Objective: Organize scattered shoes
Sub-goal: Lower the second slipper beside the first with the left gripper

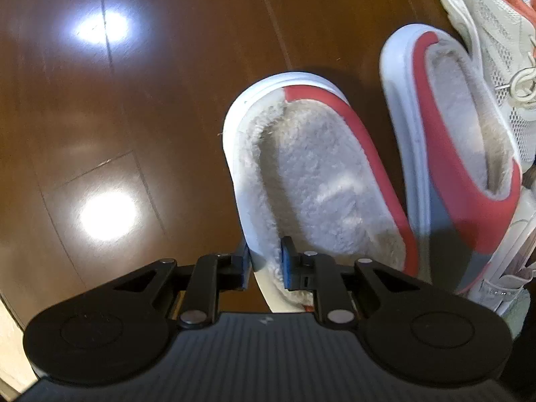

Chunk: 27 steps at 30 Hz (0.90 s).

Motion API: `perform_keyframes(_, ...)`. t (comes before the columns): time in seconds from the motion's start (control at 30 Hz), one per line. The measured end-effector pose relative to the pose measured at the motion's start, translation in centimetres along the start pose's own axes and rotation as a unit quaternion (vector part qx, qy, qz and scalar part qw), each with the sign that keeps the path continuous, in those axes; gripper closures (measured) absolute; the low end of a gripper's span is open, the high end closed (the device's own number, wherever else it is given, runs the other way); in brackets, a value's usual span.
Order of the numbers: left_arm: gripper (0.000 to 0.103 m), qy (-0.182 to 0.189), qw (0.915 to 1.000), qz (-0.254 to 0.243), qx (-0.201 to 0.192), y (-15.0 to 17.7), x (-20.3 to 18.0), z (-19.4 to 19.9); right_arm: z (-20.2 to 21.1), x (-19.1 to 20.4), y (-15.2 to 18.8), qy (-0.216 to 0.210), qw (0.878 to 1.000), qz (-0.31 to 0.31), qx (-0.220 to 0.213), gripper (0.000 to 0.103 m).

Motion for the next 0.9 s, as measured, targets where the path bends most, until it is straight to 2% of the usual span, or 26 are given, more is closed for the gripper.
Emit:
perform_keyframes(0.23, 0.082, -0.005, 1.0, -0.005, -0.006, 0.3, -1.2, -0.4, -0.1, -2.6, -0.3, 0.017, 0.999, -0.034, -0.004, 0.013)
perform_keyframes(0.37, 0.082, -0.022, 0.9996, -0.017, -0.009, 0.0, -2.5, -0.8, -0.2, -3.2, -0.7, 0.021, 0.999, -0.05, -0.003, 0.01)
perform_keyframes(0.5, 0.066, -0.033, 0.9986, -0.036, -0.021, -0.6, -4.3, 0.0, -0.2, -3.0, -0.8, 0.021, 0.998, -0.057, -0.003, 0.009)
perform_keyframes(0.67, 0.06, -0.044, 0.9978, -0.03, -0.04, 0.9, -5.2, -1.5, 0.3, -3.1, -0.9, 0.016, 0.997, -0.076, 0.015, 0.008)
perform_keyframes(0.8, 0.059, -0.049, 0.9974, -0.019, -0.05, 2.7, -3.9, -0.2, 2.7, -4.5, -1.0, 0.002, 0.997, -0.076, 0.03, 0.007)
perform_keyframes(0.87, 0.057, -0.06, 0.9959, -0.013, -0.066, 4.0, -2.7, 1.0, 5.4, -6.4, -1.1, 0.001, 0.996, -0.083, 0.027, 0.006)
perform_keyframes(0.9, 0.053, -0.067, 0.9946, -0.011, -0.079, 4.6, -2.5, 2.4, 7.1, -7.9, -1.2, 0.004, 0.996, -0.089, 0.024, 0.006)
Point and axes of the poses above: each gripper's, at about its wrist camera, not at the fingertips, and z roughly against the way its jaws point, x to its left, y to its underside, the point moved 10 cm from there along -z, roughly the way its jaws point, and after that the axes turned 7 degrees about -y, right-handed, at the moved point
